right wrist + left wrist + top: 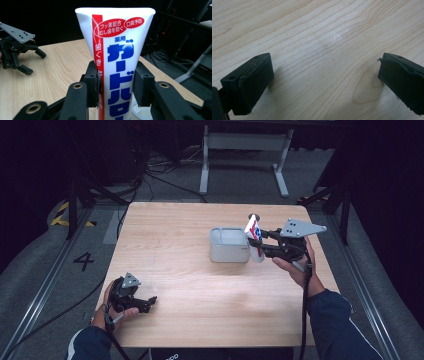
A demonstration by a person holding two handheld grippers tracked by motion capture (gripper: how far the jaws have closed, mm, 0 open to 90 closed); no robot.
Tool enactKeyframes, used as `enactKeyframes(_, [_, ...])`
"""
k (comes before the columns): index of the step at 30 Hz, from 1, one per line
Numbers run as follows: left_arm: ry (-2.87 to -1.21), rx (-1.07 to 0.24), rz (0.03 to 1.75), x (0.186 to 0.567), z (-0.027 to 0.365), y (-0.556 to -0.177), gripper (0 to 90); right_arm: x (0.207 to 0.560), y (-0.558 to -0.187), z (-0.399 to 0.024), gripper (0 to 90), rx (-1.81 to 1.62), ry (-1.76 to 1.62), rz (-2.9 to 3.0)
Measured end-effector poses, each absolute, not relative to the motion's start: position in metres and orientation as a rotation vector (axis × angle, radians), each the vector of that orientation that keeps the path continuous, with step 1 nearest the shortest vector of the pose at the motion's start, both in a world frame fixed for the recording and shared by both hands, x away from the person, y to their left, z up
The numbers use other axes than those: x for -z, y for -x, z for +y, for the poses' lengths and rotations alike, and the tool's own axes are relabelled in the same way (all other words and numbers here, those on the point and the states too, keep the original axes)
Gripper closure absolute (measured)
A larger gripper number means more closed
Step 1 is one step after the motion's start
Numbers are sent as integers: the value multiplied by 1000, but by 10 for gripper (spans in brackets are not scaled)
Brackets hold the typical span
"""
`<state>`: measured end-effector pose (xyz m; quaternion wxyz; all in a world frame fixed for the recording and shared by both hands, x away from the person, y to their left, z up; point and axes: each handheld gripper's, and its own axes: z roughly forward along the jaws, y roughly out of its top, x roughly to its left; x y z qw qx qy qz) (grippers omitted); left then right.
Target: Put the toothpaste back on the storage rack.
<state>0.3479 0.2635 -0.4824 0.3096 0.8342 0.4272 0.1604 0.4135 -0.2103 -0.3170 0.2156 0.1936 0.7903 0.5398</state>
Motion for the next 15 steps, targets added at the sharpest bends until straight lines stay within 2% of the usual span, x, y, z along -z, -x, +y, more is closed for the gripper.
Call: enactKeyframes(15, [-2206, -424, 1128, 482, 264, -348, 5, 308, -423, -195, 629, -1518, -516, 2186])
